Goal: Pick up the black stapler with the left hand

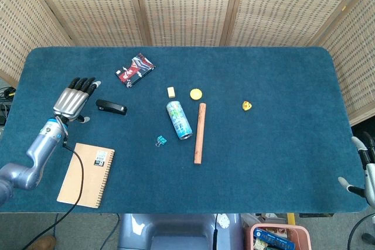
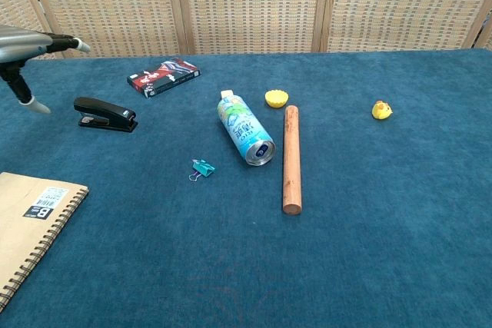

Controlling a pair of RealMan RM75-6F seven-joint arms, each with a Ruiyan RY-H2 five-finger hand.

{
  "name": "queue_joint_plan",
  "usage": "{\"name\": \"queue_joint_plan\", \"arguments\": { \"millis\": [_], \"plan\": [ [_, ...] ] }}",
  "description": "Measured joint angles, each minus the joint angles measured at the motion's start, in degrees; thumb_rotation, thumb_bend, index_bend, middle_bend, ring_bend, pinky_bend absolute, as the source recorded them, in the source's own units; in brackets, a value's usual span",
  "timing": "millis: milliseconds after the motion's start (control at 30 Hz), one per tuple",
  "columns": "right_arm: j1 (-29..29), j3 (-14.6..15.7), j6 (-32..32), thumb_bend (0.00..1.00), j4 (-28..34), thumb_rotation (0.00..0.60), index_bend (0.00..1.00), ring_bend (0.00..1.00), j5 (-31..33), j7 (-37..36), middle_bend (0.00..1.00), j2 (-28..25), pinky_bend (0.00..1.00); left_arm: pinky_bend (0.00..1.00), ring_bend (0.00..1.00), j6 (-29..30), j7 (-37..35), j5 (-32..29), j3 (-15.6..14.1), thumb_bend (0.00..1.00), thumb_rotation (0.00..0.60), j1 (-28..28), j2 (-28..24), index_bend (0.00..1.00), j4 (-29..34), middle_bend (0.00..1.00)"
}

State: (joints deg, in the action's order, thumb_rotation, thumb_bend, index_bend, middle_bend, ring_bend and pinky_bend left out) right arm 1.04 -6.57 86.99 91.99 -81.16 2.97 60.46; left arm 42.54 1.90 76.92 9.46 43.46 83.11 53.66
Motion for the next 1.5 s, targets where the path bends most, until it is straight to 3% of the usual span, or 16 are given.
{"name": "queue_joint_plan", "arguments": {
  "millis": [167,433,567,800,967,1233,1500],
  "plan": [
    [0.2,-0.1,-0.4,0.0,0.0,0.6,0.0,0.0,0.6,0.6,0.0,0.2,0.0,0.21,0.15,-4.0,-4.2,2.0,-1.0,0.08,0.6,4.6,7.9,0.23,-10.2,0.15],
    [0.4,-0.1,-1.0,0.0,0.0,0.6,0.0,0.0,1.1,0.5,0.0,0.2,0.0,0.28,0.23,-6.9,-6.3,3.5,-2.1,0.14,0.6,8.6,15.2,0.35,-19.2,0.25],
    [0.3,-0.1,-0.8,0.0,0.1,0.6,0.0,0.0,1.1,0.6,0.0,0.2,0.0,0.33,0.3,-8.0,-6.2,3.4,-2.0,0.21,0.6,10.4,19.0,0.49,-24.5,0.33],
    [0.3,-0.1,-0.8,0.0,-0.1,0.6,0.0,0.0,1.4,0.7,0.0,0.3,0.0,0.45,0.44,-8.5,-6.5,3.3,-2.2,0.29,0.6,11.6,22.0,0.69,-29.1,0.48],
    [0.3,-0.1,-0.8,0.0,-0.2,0.6,0.0,0.0,1.4,0.6,0.0,0.3,0.0,0.48,0.47,-8.5,-6.9,3.4,-2.5,0.3,0.6,11.9,23.1,0.72,-31.2,0.52],
    [0.2,0.0,-0.5,0.0,0.1,0.6,0.0,0.0,1.1,0.4,0.0,0.2,0.0,0.48,0.47,-3.3,-7.4,5.4,-3.7,0.3,0.6,11.3,19.9,0.72,-28.2,0.52],
    [0.1,0.3,-0.2,0.0,0.6,0.6,0.0,0.0,0.5,0.6,0.0,0.1,0.0,0.48,0.47,6.6,-4.7,10.2,-6.8,0.31,0.6,8.6,7.7,0.72,-11.1,0.52]
  ]
}}
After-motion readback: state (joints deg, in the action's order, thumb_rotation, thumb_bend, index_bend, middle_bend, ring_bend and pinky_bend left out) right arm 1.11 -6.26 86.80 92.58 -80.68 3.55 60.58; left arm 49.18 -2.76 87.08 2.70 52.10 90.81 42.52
